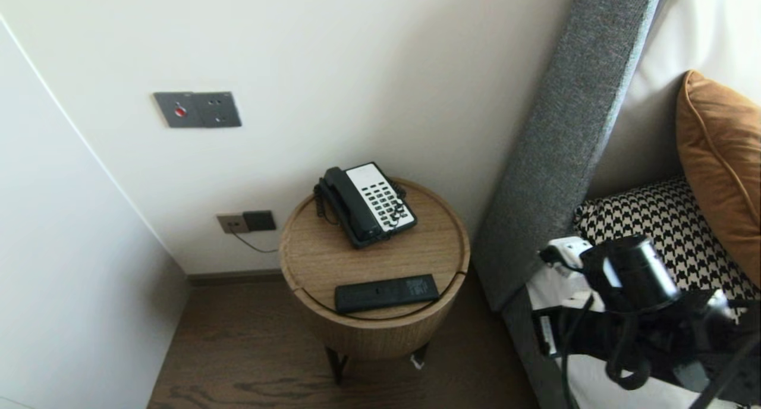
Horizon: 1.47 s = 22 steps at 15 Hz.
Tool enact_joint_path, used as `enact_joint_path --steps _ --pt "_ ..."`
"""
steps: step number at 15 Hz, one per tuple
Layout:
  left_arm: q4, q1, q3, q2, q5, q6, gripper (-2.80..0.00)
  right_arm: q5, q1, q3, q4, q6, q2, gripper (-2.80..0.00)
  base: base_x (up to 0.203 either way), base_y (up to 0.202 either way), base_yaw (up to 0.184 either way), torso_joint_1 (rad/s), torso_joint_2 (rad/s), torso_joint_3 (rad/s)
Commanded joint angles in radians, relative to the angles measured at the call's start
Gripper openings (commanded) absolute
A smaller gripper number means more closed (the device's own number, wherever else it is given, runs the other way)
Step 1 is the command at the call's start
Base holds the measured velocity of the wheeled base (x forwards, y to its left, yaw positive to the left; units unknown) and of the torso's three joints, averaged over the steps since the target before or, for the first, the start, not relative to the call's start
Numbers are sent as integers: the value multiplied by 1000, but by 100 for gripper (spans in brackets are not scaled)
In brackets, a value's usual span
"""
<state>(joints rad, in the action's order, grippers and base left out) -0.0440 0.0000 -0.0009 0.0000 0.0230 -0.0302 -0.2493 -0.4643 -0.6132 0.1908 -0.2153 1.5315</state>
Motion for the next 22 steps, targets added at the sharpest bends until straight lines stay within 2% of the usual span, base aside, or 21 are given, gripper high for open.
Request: enact_joint_path --steps 1,5,7,9,12,14,16,17,19,21,22 --pt "0 0 1 0 2 0 -280 -11 141 4 -117 15 -235 -280 0 0 0 0 0 0" --pt "0 0 1 0 2 0 -280 -43 327 14 -386 53 -582 -280 0 0 0 0 0 0" --pt "0 0 1 0 1 0 -280 -67 376 34 -533 67 -758 -280 0 0 0 0 0 0" --pt "0 0 1 0 0 0 -280 -89 400 76 -619 75 -902 -280 0 0 0 0 0 0" --pt "0 0 1 0 0 0 -280 -124 425 164 -682 80 -1071 -280 0 0 0 0 0 0" --pt "0 0 1 0 2 0 -280 -184 483 192 -723 84 -1121 -280 0 0 0 0 0 0" --pt "0 0 0 0 2 0 -280 -201 524 216 -730 126 -1179 -280 0 0 0 0 0 0" --pt "0 0 1 0 1 0 -280 -203 572 221 -731 149 -1201 -280 0 0 0 0 0 0" --pt "0 0 1 0 2 0 -280 -198 663 263 -722 216 -1251 -280 0 0 0 0 0 0" --pt "0 0 1 0 2 0 -280 -176 667 290 -673 229 -1255 -280 0 0 0 0 0 0" --pt "0 0 1 0 0 0 -280 -107 667 308 -639 233 -1255 -280 0 0 0 0 0 0"
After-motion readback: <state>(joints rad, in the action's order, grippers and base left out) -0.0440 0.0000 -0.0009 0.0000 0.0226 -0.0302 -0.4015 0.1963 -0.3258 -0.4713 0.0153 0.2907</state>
